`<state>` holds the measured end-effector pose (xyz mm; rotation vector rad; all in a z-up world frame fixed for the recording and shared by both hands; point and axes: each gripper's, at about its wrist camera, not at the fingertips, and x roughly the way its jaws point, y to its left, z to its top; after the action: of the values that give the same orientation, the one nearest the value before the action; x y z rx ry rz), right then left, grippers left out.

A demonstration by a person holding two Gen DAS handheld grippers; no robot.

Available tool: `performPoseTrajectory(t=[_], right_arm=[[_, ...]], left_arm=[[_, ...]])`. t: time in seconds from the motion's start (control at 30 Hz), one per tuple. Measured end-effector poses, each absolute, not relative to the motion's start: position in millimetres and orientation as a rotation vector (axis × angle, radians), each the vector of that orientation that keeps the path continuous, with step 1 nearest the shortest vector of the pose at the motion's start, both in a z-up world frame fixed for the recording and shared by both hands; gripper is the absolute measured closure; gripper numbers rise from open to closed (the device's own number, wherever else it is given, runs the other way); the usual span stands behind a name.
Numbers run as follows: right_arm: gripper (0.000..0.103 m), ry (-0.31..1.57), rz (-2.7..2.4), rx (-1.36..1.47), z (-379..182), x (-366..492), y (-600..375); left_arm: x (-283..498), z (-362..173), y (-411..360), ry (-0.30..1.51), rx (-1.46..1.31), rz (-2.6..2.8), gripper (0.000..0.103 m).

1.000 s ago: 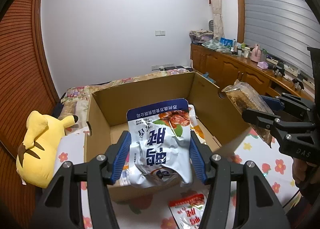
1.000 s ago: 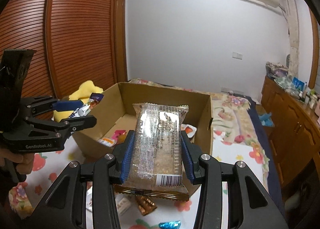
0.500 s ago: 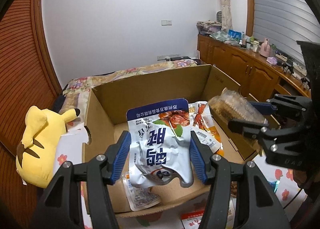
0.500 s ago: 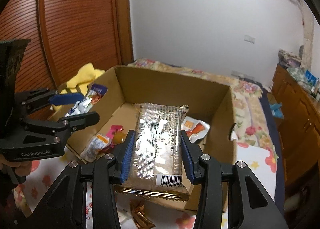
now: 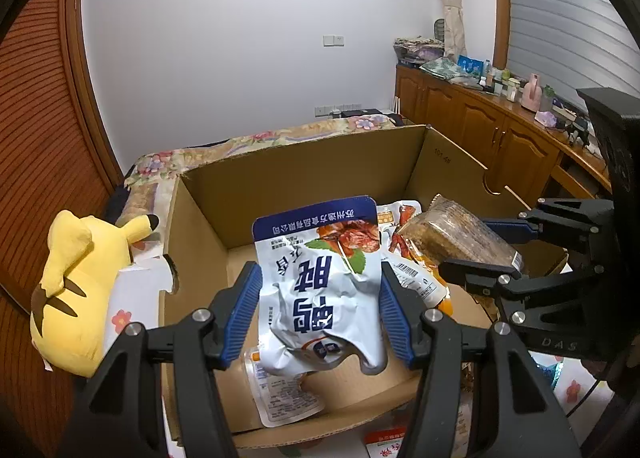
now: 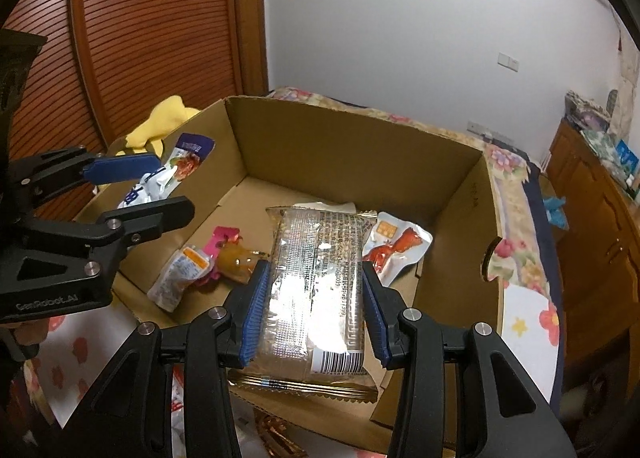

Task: Organize snacks
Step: 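Open both tools to drop the white pouch and pastry bar into the box, then lower the left tool to the red-and-white pouch while the right tool approaches the blue candy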

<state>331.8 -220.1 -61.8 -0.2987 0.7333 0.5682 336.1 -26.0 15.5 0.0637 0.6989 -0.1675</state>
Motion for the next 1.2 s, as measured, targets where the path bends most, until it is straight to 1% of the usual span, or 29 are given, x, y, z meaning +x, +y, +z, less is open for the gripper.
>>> performPoseTrajectory(t=[0.07, 0.1, 0.43, 0.53, 0.67, 0.83, 0.9, 1.1, 1.2], right_arm=[[0.056, 0.731, 0.563, -0.297, -62, 333, -220], [0.053, 0.726, 0.558, -0.294, -62, 333, -220], [0.051, 0.699, 0.558, -0.260, -53, 327, -229], [0.050, 0.687, 0.560, -0.252, -50, 322, -233], [0.048, 0.677, 0.558, -0.242, -47, 316, -237], [0.044, 0.645, 0.541, -0.230, -38, 297, -246], [0.039, 0.630, 0.529, -0.227, -35, 286, -251], [0.038, 0.600, 0.519, -0.196, -27, 253, -269], [0.037, 0.602, 0.512, -0.178, -25, 237, -278]], left_arm=[[336, 15, -27, 0.699, 0.066, -0.169, 0.045], [336, 15, -26, 0.699, 0.067, -0.169, 0.045], [338, 14, -25, 0.694, 0.070, -0.161, 0.045], [336, 16, -24, 0.684, 0.063, -0.156, 0.038], [330, 18, -25, 0.672, 0.064, -0.155, 0.038], [312, 23, -27, 0.654, 0.056, -0.174, 0.038], [299, 27, -29, 0.640, 0.056, -0.181, 0.038], [261, 35, -34, 0.599, 0.083, -0.208, 0.035], [243, 40, -36, 0.580, 0.084, -0.219, 0.032]])
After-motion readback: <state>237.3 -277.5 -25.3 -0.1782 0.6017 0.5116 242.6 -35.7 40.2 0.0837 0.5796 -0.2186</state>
